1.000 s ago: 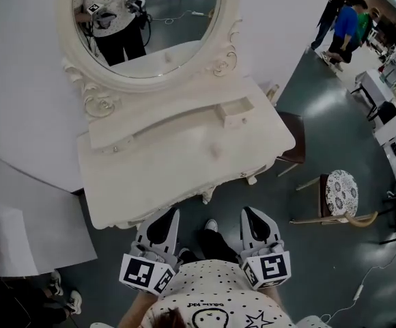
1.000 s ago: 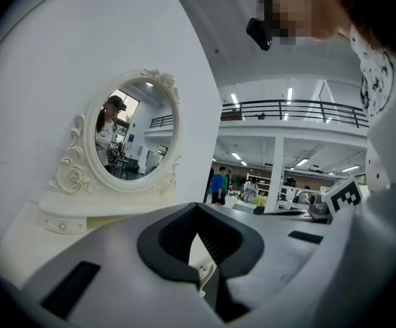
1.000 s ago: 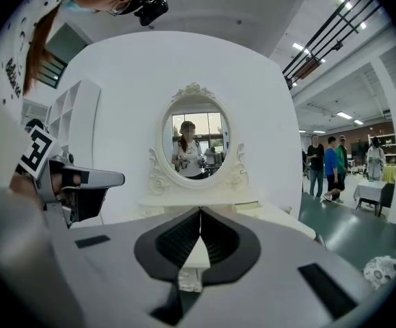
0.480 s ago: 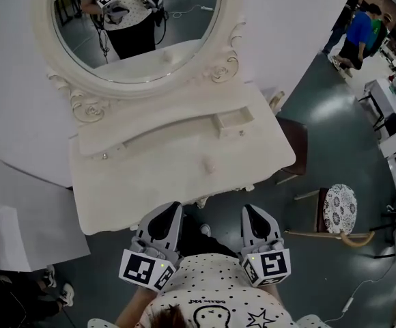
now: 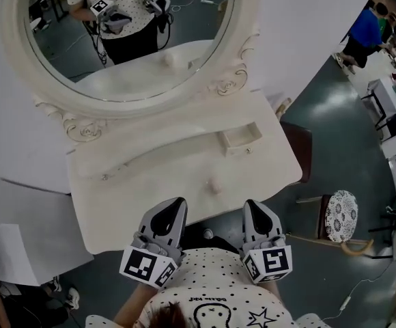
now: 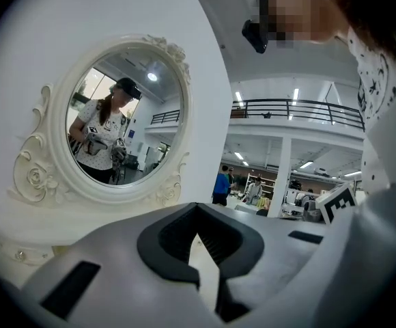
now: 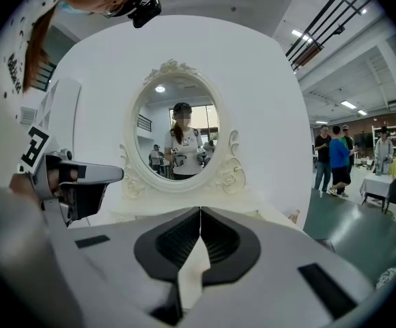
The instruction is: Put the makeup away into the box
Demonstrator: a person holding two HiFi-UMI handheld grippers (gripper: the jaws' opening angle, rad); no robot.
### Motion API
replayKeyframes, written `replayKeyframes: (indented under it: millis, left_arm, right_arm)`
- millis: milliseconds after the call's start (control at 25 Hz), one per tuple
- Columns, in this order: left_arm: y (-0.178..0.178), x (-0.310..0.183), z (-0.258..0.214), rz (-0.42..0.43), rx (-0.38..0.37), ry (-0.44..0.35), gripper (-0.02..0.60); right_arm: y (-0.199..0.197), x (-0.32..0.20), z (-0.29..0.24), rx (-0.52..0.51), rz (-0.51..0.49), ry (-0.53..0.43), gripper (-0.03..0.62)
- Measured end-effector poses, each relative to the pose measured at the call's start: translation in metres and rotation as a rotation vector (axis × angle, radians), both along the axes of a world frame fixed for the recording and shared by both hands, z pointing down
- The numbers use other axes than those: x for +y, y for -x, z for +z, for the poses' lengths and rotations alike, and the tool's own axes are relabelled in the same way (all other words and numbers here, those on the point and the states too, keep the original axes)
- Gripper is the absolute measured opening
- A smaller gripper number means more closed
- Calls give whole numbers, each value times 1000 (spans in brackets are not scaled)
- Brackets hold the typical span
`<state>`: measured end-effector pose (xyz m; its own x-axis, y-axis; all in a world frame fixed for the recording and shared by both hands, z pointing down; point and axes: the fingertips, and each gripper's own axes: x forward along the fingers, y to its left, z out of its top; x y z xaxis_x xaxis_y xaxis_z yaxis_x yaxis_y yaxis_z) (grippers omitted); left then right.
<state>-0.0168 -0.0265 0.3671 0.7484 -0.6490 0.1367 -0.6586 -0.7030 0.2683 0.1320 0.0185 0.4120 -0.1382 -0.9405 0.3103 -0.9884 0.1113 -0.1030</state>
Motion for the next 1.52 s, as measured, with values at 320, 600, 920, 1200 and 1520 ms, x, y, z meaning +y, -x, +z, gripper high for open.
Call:
replayKeyframes:
  millis: [320, 600, 920, 1200, 1520]
  left_arm:
    - [4, -44, 14, 32, -6, 37, -5]
    - [13, -58, 22, -3, -5, 65, -5]
    - [8, -60, 22, -58, -2, 80, -5]
    - [-2, -58, 26, -64, -3, 102, -5]
    - [-6, -63, 35, -78, -12, 132, -5]
  right_arm:
    - [2, -36, 14, 10, 53, 42, 8]
    - [10, -54, 20, 26, 10, 75, 8]
    - [10, -64, 28, 28, -81, 112, 8]
    - [24, -86, 88, 96, -249, 276, 105]
    - [34, -93, 181, 66, -360, 513, 181]
